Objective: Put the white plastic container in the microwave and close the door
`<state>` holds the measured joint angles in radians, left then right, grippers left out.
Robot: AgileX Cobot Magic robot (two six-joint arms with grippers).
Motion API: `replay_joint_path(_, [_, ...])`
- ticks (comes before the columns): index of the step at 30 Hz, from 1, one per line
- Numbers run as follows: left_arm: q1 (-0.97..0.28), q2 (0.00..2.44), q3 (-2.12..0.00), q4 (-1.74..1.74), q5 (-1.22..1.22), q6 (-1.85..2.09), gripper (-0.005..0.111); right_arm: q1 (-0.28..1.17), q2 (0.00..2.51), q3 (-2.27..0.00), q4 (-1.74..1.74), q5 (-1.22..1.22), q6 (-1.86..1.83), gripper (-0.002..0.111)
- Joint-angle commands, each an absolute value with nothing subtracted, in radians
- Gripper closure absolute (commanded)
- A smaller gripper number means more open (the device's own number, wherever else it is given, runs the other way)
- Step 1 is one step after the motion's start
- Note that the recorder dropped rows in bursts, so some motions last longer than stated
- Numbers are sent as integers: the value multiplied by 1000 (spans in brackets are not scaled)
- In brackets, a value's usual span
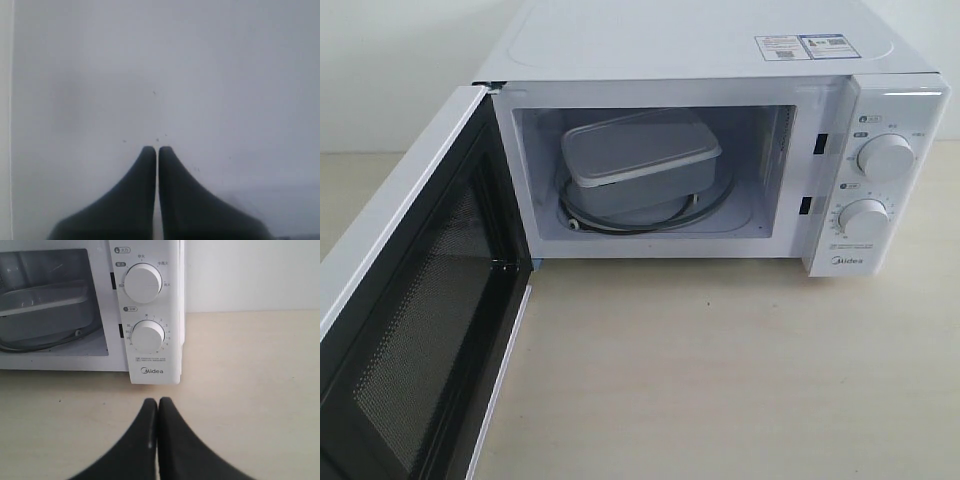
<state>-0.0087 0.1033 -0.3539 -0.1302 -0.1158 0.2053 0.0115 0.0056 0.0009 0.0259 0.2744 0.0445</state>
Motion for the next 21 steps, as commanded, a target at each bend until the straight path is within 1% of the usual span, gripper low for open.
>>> replay_joint_path(1, [-10, 304, -559, -138, 309, 236, 102, 10, 0, 0, 15, 274, 47, 108])
replay_joint_path(3, [-10, 401, -629, -139, 391, 236, 102, 10, 0, 0, 15, 274, 47, 108])
replay_joint_path(5, [-10, 476, -667, -145, 371, 236, 102, 10, 0, 0, 15, 274, 47, 108])
replay_joint_path(10, [-10, 586, -688, -149, 167, 236, 102, 10, 0, 0, 15, 274, 47, 108])
replay_joint_path(15, [-10, 644, -688, -149, 0, 236, 102, 10, 0, 0, 15, 274, 47, 108])
replay_joint_path(18, [-10, 670, -688, -149, -6, 236, 102, 10, 0, 0, 15, 274, 47, 108])
replay_joint_path(21, [-10, 689, -688, -149, 104, 236, 102, 10, 0, 0, 15, 274, 47, 108])
